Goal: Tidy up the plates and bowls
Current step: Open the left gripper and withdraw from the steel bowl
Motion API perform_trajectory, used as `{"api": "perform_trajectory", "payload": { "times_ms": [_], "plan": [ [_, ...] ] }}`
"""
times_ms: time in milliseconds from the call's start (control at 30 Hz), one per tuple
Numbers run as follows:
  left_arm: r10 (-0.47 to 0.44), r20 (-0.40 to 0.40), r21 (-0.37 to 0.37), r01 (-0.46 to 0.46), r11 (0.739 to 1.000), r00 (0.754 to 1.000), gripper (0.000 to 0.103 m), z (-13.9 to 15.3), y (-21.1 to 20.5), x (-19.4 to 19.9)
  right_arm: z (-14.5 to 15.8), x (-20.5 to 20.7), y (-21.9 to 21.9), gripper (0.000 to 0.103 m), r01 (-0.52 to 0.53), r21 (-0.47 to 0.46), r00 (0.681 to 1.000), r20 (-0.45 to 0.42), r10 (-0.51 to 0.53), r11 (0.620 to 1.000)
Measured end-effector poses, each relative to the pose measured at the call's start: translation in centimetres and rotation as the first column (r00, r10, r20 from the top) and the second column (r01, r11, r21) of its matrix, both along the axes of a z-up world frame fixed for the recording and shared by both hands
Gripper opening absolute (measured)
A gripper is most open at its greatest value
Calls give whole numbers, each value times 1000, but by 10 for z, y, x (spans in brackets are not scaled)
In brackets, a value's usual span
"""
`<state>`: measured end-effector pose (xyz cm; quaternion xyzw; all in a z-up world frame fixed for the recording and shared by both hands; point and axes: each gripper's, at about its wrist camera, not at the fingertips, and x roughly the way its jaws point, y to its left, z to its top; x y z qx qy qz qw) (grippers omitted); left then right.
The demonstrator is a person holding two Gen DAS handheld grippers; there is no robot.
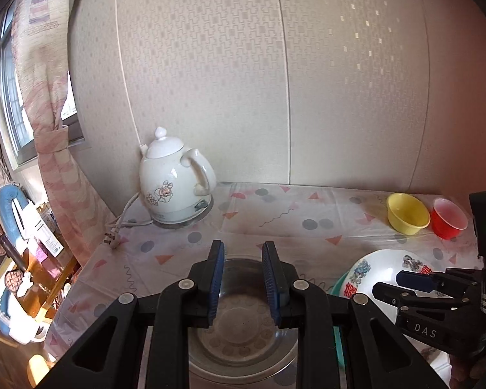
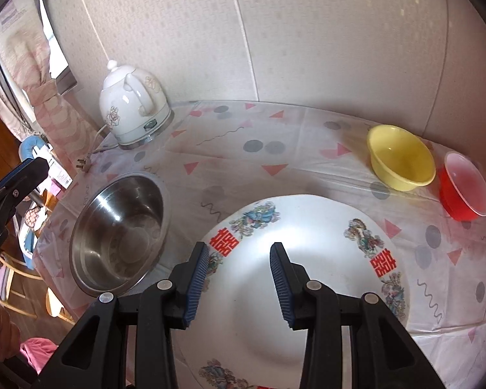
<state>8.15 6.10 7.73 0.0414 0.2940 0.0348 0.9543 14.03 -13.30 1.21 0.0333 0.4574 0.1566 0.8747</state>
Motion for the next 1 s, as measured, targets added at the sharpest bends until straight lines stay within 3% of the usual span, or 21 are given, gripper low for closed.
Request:
{"api": "perform_trajectory", "payload": {
  "times_ms": [467,1000],
  "plan": [
    [-182,-26,61,183,981,983,25,-1,-81,24,-9,7,-91,40,232,67,973,-18,-231,970],
    [-255,-60,92,260,961,965,25,-12,-120,45,-23,17,-131,40,319,90,947,-52,-316,943]
  ]
}}
